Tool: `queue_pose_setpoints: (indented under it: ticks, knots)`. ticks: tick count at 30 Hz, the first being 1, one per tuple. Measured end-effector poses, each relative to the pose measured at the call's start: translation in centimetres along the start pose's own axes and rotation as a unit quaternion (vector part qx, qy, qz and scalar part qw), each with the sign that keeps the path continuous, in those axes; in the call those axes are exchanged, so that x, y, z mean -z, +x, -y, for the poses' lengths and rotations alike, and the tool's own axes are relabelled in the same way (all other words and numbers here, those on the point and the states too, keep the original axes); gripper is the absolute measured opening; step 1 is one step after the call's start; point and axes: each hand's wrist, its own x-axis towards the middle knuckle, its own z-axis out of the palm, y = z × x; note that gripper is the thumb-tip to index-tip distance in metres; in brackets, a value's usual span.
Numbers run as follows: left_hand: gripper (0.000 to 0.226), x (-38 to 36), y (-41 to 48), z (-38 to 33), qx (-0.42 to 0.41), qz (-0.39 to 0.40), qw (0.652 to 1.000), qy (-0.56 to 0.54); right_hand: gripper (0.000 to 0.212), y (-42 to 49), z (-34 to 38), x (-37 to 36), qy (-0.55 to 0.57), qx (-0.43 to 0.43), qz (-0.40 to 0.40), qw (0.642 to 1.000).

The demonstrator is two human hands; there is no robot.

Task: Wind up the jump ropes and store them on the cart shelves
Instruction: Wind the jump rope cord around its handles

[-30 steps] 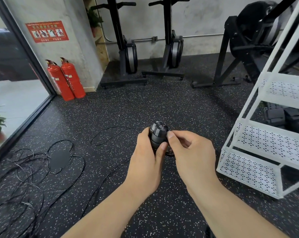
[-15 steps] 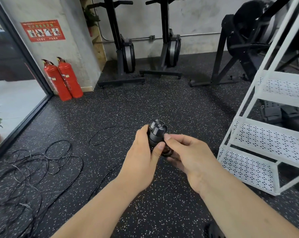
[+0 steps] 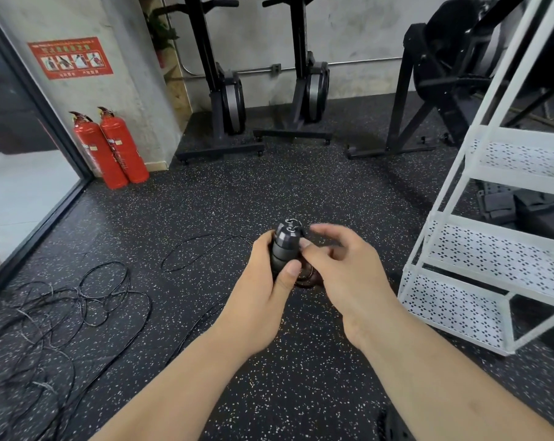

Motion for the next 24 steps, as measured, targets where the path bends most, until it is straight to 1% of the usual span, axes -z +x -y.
queue_pose_setpoints:
  ticks: [2,3,4,8,9,10,11,12,14,16,18,20,22,24]
  knots:
    - [0.059,-0.1,0.0,-0.4,0.007,0.011,0.999,-0.040,0.031,0.4,0.5,0.1,-0.029,0.044,0.064,0.997]
    - [0.057,-0.1,0.1,-0.5,0.009,0.016,0.998,-0.058,0.032,0.4,0.7,0.1,-0.026,0.051,0.084,0.995]
    - [0.053,-0.1,0.1,-0.6,0.015,0.023,0.997,-0.078,0.032,0.5,0.9,0.3,-0.024,0.056,0.086,0.994]
    - [0.042,0.1,0.0,-0.7,0.052,0.041,0.986,-0.152,0.026,0.8,0.9,1.8,-0.017,0.078,0.037,0.996]
    - [0.041,0.1,0.0,-0.9,0.060,0.048,0.982,-0.172,0.025,0.9,1.1,2.2,-0.015,0.068,0.043,0.997]
    - [0.041,0.1,-0.1,-1.1,0.067,0.051,0.977,-0.195,0.023,1.0,1.3,2.5,-0.008,0.045,0.066,0.997]
    - [0.042,0.2,-0.1,-1.4,0.077,0.050,0.971,-0.222,0.019,1.2,1.6,2.8,0.009,0.009,0.106,0.994]
    - [0.044,0.3,0.0,-1.6,0.091,0.048,0.960,-0.261,0.015,1.3,1.9,3.2,0.046,-0.031,0.155,0.986]
    - [0.053,0.9,0.4,-1.9,0.108,0.047,0.931,-0.345,0.004,1.9,2.8,4.2,0.149,-0.095,0.235,0.956]
    - [0.059,1.4,0.6,-2.0,0.100,0.068,0.916,-0.382,0.011,2.7,3.3,5.1,0.217,-0.112,0.252,0.937]
    - [0.056,1.5,0.6,-2.1,0.089,0.092,0.921,-0.369,0.016,3.5,3.6,5.6,0.233,-0.101,0.227,0.940]
    - [0.047,1.3,0.5,-1.9,0.074,0.115,0.939,-0.316,0.019,3.7,3.5,5.7,0.222,-0.070,0.195,0.953]
    - [0.037,1.3,0.4,-1.8,0.046,0.135,0.964,-0.225,0.018,3.7,3.1,5.4,0.182,-0.009,0.160,0.970]
    - [0.032,1.3,0.3,-1.4,0.015,0.140,0.984,-0.107,0.012,3.4,2.6,4.7,0.121,0.070,0.132,0.981]
